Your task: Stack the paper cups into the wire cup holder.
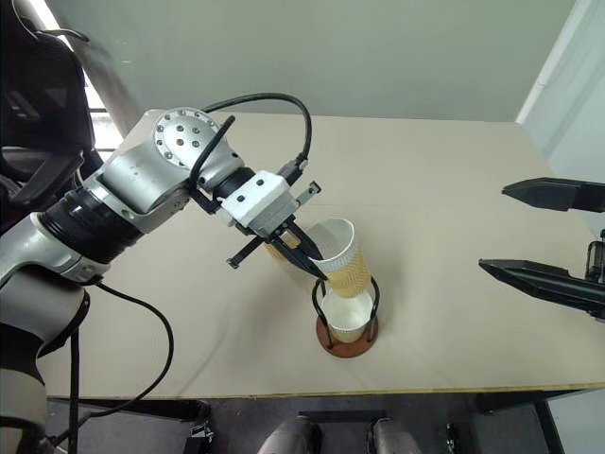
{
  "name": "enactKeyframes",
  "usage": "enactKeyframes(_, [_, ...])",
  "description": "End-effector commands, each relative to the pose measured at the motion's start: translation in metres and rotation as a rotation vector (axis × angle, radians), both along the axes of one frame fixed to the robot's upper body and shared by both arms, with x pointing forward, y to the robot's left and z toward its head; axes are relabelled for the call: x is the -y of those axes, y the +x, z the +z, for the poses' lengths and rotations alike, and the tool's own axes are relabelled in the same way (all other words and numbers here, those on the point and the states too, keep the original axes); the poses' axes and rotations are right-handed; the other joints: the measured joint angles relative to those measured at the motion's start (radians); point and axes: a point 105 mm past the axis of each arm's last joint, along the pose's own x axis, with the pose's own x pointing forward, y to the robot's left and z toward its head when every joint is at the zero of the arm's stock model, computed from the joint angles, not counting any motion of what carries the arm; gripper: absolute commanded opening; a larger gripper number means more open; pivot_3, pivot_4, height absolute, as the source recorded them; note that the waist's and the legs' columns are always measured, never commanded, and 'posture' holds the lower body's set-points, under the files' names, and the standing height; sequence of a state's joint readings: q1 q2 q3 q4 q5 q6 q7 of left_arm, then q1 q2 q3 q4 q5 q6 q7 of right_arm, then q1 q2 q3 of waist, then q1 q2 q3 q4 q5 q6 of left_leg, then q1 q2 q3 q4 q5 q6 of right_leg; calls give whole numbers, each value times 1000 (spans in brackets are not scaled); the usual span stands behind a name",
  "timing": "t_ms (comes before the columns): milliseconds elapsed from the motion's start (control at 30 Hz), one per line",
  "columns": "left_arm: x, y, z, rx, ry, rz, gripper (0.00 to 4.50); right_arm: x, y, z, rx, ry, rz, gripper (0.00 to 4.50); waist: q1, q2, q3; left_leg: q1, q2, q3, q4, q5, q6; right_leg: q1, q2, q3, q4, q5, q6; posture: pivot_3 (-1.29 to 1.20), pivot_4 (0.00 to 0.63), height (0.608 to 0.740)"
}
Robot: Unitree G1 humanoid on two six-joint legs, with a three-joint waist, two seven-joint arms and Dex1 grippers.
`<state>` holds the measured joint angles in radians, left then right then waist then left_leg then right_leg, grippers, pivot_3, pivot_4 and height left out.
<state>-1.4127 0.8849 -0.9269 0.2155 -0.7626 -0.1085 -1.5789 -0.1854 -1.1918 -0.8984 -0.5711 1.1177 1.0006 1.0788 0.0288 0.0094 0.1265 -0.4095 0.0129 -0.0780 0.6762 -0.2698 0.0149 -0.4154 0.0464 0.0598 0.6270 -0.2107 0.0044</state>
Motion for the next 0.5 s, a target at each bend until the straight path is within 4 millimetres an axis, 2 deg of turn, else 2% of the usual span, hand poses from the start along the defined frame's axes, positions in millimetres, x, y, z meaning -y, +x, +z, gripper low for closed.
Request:
enactKeyframes(33, [3,-16,9,6,15,-90,33,-1,-4,8,53,-13,-9,4500,0,0,0,0,0,0,1,-1,1,0,0,0,0,0,0,0,150,740])
enactKeyframes(233, [3,-20,-6,-2,76,-117,33,-4,-3,6,54,-14,-8,4500,0,1,0,0,0,1,5,-3,2,1,0,1,1,2,2,0,150,740])
enactKeyframes(500, [4,-10,-16,21,107,-96,33,-3,-4,4,56,-21,-18,4500,0,2,0,0,0,1,7,-3,4,2,0,2,1,5,3,0,150,740])
